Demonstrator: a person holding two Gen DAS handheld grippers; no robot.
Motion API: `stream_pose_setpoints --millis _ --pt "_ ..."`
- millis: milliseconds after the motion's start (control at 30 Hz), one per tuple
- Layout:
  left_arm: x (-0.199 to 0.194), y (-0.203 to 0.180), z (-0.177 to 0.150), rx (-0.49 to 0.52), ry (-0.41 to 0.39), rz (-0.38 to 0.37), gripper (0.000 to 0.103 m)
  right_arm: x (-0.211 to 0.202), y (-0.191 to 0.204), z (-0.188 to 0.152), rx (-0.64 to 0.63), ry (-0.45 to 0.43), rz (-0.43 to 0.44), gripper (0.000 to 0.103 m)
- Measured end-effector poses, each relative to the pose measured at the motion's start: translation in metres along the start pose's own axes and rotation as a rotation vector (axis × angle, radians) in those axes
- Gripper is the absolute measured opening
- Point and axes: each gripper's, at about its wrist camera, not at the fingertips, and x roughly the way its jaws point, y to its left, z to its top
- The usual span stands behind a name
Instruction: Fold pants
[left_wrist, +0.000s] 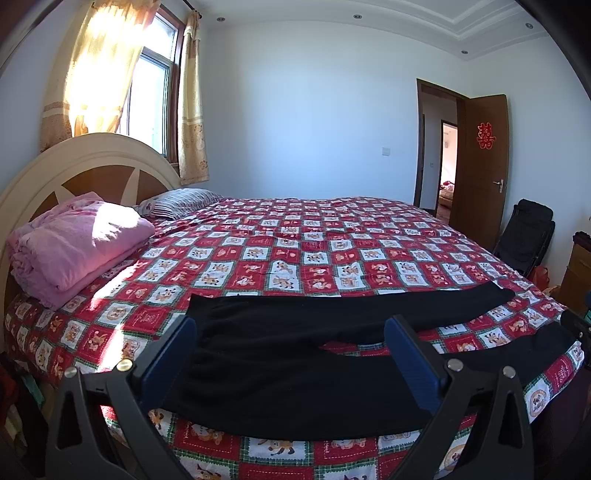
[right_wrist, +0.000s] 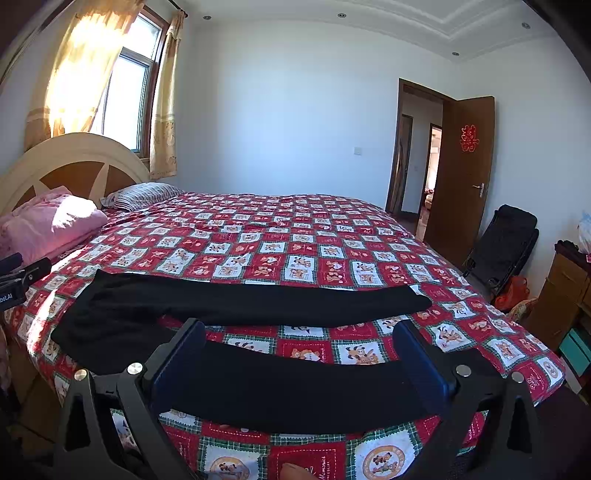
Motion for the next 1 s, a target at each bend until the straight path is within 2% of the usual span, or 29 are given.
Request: stream_pose_setpoints --millis 1000 --pt "0.002 -0.0065 0.0024 0.001 0.004 -0.001 0.103 0.0024 0.0033 -0.0022 -0.009 0.013 0.002 0.102"
